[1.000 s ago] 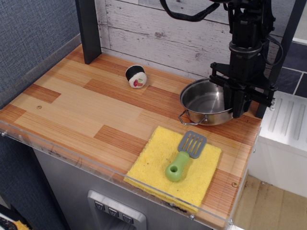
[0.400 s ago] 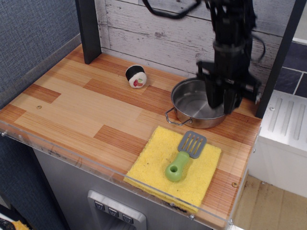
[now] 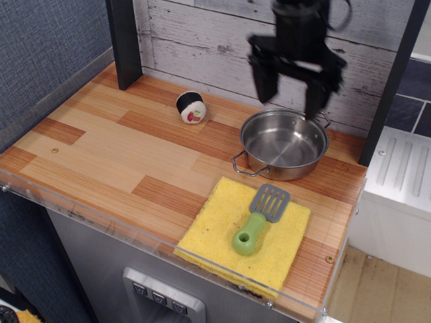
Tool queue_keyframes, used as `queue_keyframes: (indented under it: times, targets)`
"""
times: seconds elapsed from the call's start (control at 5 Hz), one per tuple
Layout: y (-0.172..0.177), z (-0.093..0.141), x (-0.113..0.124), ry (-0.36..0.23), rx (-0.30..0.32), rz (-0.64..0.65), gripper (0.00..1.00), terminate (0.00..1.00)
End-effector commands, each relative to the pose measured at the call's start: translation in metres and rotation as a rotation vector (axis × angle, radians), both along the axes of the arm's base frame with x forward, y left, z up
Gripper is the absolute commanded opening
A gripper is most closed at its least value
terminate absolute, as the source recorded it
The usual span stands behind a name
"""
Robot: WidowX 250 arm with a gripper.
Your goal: Place the pot above the yellow tile
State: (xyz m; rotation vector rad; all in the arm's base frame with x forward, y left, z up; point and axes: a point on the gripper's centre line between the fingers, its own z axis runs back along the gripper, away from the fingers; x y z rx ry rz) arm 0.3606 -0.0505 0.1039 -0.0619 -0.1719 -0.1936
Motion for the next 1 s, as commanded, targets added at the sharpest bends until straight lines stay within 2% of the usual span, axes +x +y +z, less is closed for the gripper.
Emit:
queue_keyframes:
  times: [0.0,0.4,0.6,0.8]
  targets:
    - [0.059,0.014,-0.049,-0.008,0.146,0.252,1.0,0.0]
    - [0.068,0.005,-0.055,0.004,0.058,0.238,1.0,0.0]
    - [0.068,0.002,-0.052,0.022,-0.017,0.124,1.0,0.0]
    - [0.068,0.002,-0.052,0.022,-0.017,0.124,1.0,1.0]
